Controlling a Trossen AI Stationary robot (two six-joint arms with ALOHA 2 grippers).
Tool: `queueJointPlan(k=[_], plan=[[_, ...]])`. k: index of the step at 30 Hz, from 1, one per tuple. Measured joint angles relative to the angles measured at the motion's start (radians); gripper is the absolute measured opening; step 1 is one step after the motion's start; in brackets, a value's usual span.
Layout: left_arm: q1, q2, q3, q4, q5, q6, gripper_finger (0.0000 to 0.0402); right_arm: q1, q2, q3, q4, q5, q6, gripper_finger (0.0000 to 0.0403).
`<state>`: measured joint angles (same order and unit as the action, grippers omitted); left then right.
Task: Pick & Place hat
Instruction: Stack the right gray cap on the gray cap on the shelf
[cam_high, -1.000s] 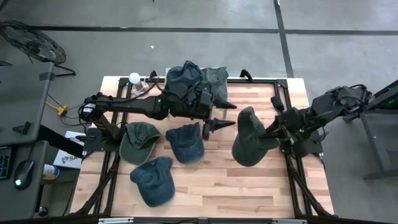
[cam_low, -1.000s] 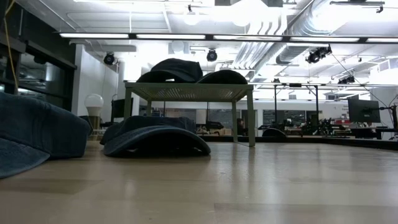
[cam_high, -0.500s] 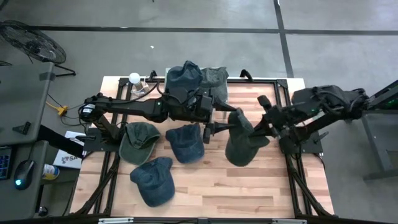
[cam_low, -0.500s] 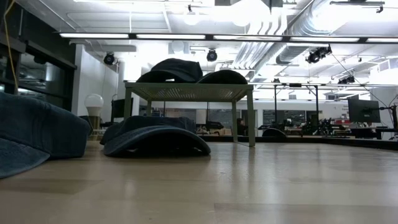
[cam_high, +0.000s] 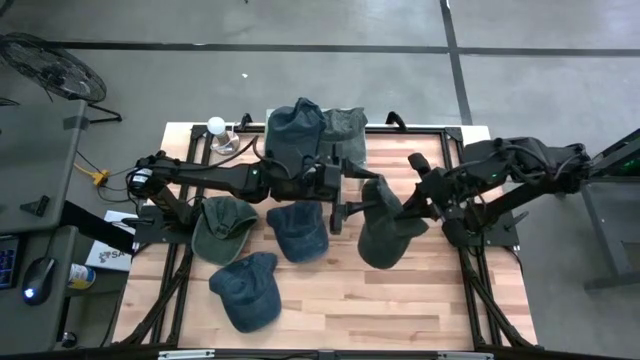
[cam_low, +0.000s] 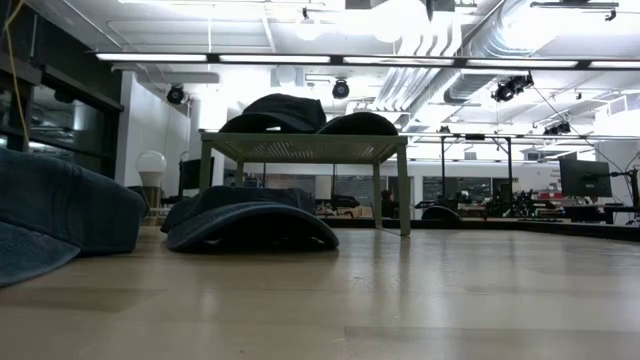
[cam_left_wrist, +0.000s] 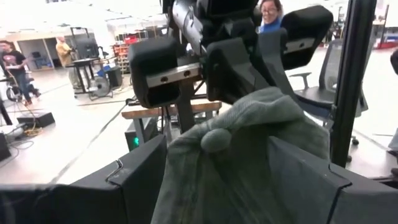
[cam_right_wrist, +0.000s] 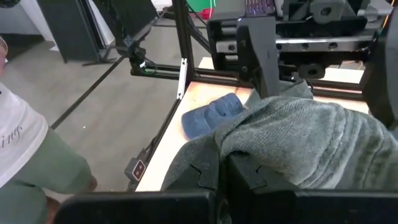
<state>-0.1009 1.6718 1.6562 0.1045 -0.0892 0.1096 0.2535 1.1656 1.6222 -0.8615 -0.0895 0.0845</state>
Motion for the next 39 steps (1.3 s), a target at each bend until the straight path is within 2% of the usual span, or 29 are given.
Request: queueJointPlan(k=[27,32,39], plan=[[0.001,0.019,0.000,0.031,-0.010,0.080,0.0262,0.000,0.026,0.000,0.030,-0.007,-0.014,0.0000],[-0.010,0.019,-0.001,0.027,-0.010,0.092,0.0211,0.000,0.025,0.000,0.014,0.008,-0.014,0.0000],[-0.026,0.019,-0.001,0.027,-0.019,0.122,0.0103,0.000,0.025,0.000,0.000,0.012,-0.020,0.0000]])
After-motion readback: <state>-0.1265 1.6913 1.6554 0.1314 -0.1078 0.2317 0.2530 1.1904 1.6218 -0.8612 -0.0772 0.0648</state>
